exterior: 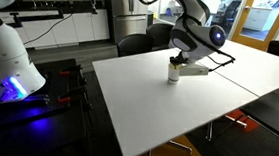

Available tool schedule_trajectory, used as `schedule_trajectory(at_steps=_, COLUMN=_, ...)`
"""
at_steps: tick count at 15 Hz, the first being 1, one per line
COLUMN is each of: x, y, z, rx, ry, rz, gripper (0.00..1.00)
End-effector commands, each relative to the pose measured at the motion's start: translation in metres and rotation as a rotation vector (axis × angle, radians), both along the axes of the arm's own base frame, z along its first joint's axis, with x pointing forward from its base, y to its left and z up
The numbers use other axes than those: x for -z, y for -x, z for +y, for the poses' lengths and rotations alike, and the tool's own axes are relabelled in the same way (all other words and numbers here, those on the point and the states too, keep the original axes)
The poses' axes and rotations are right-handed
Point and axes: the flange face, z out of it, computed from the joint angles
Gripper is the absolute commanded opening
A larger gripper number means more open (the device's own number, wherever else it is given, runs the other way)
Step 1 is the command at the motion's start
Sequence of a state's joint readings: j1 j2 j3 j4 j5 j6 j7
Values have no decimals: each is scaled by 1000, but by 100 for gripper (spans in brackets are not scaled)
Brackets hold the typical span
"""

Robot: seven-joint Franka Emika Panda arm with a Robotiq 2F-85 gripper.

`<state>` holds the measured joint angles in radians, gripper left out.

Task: Take the pen from the cup and put it on the table

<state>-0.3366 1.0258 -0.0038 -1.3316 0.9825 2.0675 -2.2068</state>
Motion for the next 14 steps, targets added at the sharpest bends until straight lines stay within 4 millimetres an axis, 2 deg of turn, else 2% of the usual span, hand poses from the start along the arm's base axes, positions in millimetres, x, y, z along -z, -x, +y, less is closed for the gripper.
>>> schedule_trajectory(at_steps=1, x=-27, y=11, z=-6, rx=6, ry=-37, rz=-22, gripper=4)
schedule_trajectory(at_steps=6, x=-51, y=20, z=-7, rx=29, ry=-111, rz=-91, gripper=4)
schedule_trajectory(at_steps=14, x=-90, y=62, z=-8, rx=58, ry=-269, rz=-213, gripper=4)
